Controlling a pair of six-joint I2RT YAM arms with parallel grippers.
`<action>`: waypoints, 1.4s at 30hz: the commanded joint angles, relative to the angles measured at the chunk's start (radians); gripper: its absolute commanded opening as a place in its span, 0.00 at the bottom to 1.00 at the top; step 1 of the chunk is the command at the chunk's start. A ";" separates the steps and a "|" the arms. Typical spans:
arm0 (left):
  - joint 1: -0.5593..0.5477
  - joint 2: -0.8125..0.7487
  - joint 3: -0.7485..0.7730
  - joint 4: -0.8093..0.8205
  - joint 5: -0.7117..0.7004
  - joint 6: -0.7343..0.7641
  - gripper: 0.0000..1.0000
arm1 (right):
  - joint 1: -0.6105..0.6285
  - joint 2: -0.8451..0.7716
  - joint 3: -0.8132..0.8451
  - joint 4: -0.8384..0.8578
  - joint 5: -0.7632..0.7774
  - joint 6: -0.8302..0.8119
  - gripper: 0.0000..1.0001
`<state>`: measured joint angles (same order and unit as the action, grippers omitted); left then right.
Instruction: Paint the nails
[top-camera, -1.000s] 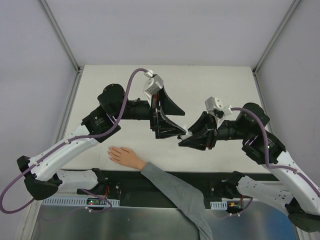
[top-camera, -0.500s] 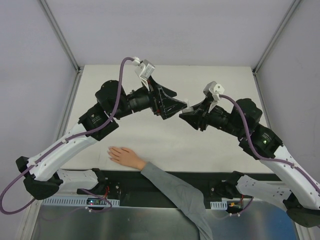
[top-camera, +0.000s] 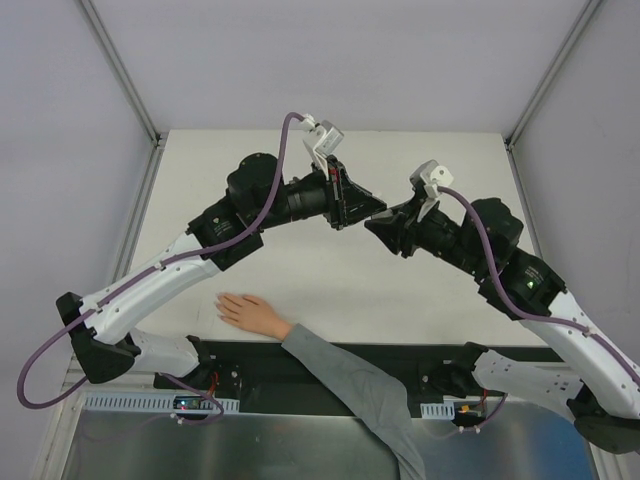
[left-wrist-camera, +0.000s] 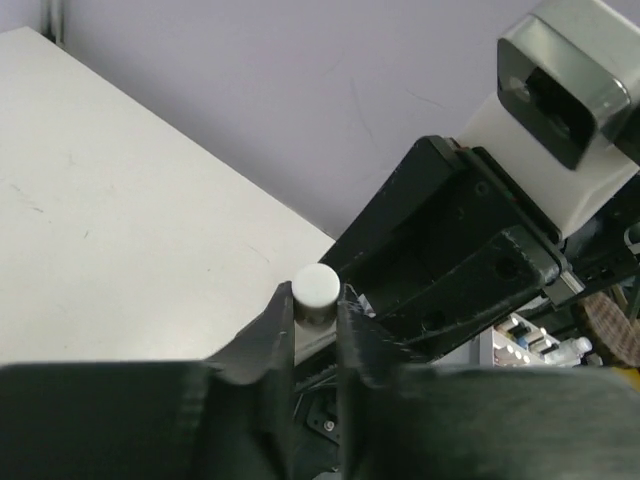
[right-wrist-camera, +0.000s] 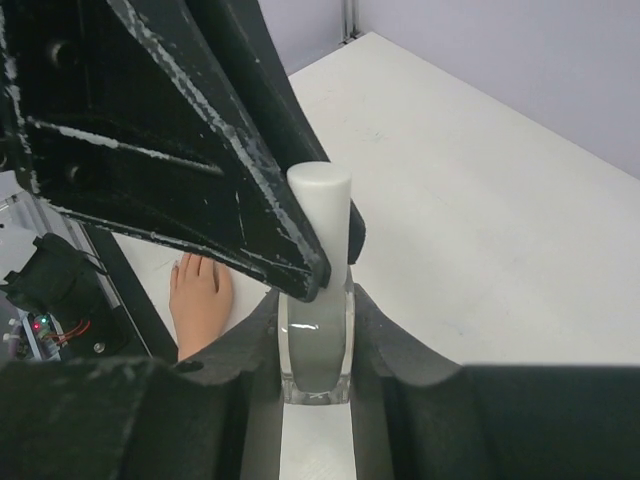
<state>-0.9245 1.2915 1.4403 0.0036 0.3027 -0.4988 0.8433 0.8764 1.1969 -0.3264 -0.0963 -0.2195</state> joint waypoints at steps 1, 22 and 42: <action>-0.005 0.008 0.052 0.093 0.142 -0.014 0.00 | 0.016 -0.034 0.043 0.032 -0.011 -0.004 0.00; -0.002 -0.135 -0.009 0.032 0.399 0.066 0.83 | -0.003 -0.088 0.033 0.060 -0.762 0.036 0.00; -0.017 -0.083 0.089 -0.126 -0.266 0.069 0.51 | 0.019 0.030 0.050 0.009 0.036 0.000 0.00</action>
<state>-0.9348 1.1606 1.4681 -0.1200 0.0883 -0.4038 0.8513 0.9165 1.2152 -0.3458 -0.1505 -0.2104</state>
